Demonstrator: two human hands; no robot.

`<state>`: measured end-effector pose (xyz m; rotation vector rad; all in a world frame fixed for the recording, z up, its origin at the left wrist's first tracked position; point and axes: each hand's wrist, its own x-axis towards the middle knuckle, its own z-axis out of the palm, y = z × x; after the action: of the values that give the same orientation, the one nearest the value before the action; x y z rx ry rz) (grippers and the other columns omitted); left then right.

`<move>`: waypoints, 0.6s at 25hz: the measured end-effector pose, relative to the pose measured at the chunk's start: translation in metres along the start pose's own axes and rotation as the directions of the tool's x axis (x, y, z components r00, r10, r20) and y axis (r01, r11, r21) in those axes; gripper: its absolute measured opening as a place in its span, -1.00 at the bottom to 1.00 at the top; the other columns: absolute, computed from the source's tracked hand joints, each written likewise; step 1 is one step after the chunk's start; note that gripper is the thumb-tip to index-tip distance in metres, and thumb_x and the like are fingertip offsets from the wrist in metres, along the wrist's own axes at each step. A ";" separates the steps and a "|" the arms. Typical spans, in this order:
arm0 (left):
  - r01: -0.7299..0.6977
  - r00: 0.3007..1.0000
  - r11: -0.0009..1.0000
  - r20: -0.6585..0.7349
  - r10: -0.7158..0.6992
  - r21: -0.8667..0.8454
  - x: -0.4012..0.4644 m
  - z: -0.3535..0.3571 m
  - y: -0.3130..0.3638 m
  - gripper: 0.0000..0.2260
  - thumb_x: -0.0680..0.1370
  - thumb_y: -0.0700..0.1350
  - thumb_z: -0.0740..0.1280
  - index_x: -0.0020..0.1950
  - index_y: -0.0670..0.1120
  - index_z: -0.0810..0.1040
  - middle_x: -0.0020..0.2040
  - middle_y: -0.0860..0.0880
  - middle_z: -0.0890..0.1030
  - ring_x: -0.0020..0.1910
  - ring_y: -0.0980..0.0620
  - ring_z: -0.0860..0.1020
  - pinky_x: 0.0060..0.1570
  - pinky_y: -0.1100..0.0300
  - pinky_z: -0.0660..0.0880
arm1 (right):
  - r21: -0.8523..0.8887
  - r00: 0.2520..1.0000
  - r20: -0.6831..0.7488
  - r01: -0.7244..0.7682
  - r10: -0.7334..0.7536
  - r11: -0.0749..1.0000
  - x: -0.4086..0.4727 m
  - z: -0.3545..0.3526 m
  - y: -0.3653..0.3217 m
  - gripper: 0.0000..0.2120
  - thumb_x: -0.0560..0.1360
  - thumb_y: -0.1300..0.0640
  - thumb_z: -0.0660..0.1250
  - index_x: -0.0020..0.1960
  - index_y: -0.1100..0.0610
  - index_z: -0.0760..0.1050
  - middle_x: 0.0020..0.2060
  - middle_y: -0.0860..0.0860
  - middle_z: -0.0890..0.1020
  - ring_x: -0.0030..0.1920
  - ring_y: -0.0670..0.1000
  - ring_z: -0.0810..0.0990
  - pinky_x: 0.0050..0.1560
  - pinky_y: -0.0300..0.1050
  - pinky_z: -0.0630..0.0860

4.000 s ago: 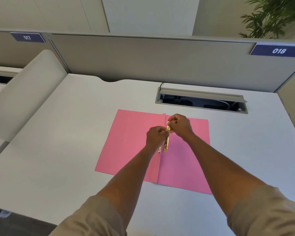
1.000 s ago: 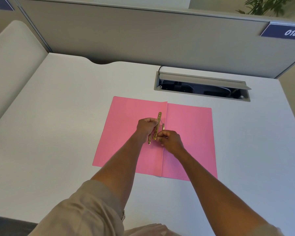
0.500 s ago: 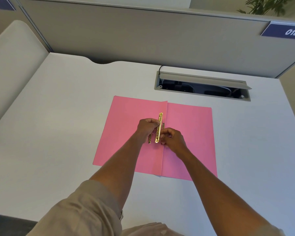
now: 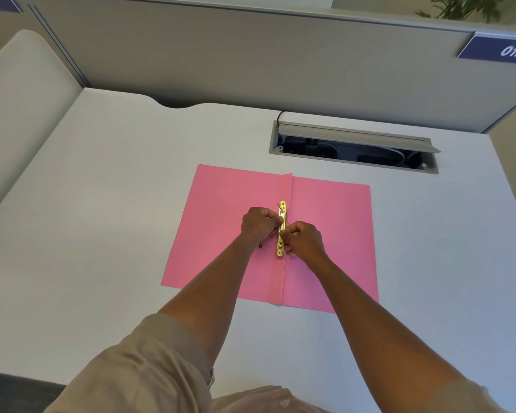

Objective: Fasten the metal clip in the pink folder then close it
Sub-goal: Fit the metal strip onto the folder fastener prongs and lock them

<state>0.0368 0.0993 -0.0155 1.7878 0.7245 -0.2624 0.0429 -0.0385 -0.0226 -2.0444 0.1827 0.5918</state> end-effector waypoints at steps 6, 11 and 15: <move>-0.050 0.997 0.982 -0.052 0.060 0.181 -0.003 0.007 0.003 -0.90 0.45 -0.18 0.44 -0.25 -0.02 0.69 -0.28 -0.05 0.71 -0.23 -0.09 0.69 -0.14 0.05 0.65 | -0.116 0.998 -0.060 0.026 -0.033 0.993 0.004 0.003 0.001 -0.91 0.46 0.18 0.43 -0.13 0.19 0.55 -0.26 0.15 0.71 -0.32 0.16 0.71 -0.22 0.02 0.67; -0.104 0.989 0.956 -0.071 0.128 0.273 -0.002 0.010 0.000 -0.96 0.43 -0.12 0.48 -0.22 -0.03 0.66 -0.29 0.05 0.65 -0.25 -0.01 0.63 -0.29 0.20 0.52 | -0.158 0.997 -0.065 0.029 -0.040 0.987 0.007 0.002 0.001 -0.88 0.45 0.20 0.43 -0.20 0.14 0.50 -0.32 0.13 0.70 -0.41 0.10 0.70 -0.24 0.02 0.69; -0.147 0.977 0.927 -0.096 0.191 0.344 -0.006 0.011 -0.001 -0.88 0.41 -0.09 0.48 -0.07 -0.02 0.69 -0.13 0.01 0.71 -0.13 -0.02 0.64 -0.09 0.09 0.60 | -0.184 0.994 -0.092 0.042 -0.060 0.982 0.008 0.004 0.004 -0.84 0.45 0.19 0.42 -0.26 0.09 0.47 -0.32 0.12 0.70 -0.45 0.07 0.68 -0.29 -0.02 0.68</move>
<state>0.0333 0.0866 -0.0167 2.1964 0.6366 -0.1618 0.0468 -0.0360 -0.0308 -2.2502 0.1368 0.4923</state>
